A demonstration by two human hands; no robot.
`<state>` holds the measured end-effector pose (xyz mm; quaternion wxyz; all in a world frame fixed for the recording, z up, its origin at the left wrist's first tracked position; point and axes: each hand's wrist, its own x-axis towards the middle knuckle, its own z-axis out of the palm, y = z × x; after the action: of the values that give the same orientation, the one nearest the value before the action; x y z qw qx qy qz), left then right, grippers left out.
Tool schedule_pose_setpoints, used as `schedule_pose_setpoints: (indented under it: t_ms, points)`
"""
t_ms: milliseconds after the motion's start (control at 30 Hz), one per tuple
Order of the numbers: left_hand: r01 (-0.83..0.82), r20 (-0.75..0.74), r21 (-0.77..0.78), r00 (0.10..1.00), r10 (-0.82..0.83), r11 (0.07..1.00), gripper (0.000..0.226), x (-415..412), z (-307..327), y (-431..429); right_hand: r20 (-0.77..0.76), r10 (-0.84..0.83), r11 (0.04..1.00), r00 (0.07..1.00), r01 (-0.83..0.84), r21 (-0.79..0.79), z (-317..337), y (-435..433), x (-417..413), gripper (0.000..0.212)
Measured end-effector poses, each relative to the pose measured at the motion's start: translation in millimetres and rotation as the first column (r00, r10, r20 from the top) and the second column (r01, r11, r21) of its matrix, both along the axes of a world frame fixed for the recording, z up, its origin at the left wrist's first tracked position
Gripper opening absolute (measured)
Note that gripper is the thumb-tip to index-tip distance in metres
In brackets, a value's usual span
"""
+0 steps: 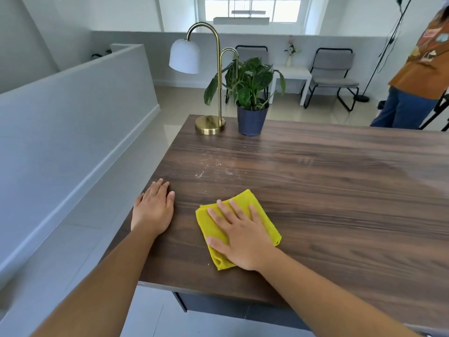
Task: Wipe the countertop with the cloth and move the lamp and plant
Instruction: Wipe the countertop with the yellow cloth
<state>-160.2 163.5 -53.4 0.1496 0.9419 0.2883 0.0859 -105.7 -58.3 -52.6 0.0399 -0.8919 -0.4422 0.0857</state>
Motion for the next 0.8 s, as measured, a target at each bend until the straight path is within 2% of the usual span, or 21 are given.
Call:
schedule_pose_setpoints:
  t_ms: [100,167,233,300,367,467,633,700,800]
  points:
    - [0.023,-0.017,0.001,1.0,-0.023,1.0,0.052,9,0,9,-0.004,-0.053,0.998,0.999,0.053,0.03,-2,-31,16,0.096]
    - [0.047,-0.015,-0.01,0.999,-0.047,0.999,0.052,16,1,14,0.012,-0.222,0.975,0.975,0.221,0.025,-4,-63,44,0.106]
    - [0.082,-0.013,-0.013,0.997,-0.082,0.997,0.053,26,1,18,0.009,-0.443,0.896,0.897,0.442,0.036,-3,-99,72,0.109]
    - [0.103,-0.01,-0.009,0.995,-0.104,0.995,0.053,35,1,22,-0.003,-0.621,0.782,0.784,0.621,0.05,0,-129,91,0.091]
    - [0.115,-0.014,0.002,0.993,-0.115,0.993,0.054,42,0,27,0.012,-0.708,0.704,0.706,0.705,0.079,-3,-140,98,0.078]
    - [0.126,-0.028,-0.001,0.992,-0.126,0.992,0.054,48,0,33,0.051,-0.74,0.672,0.671,0.734,0.102,-5,-137,98,0.075]
    - [0.141,-0.066,0.024,0.988,-0.139,0.99,0.058,58,-1,41,0.019,-0.761,0.649,0.649,0.761,0.013,3,-112,134,0.08]
    - [0.128,-0.07,0.026,0.99,-0.125,0.991,0.058,61,-2,43,0.003,-0.727,0.686,0.687,0.727,-0.026,7,-77,157,0.08]
    - [0.116,-0.064,0.02,0.991,-0.114,0.993,0.057,60,-3,43,-0.035,-0.553,0.833,0.833,0.551,-0.057,9,6,157,0.079]
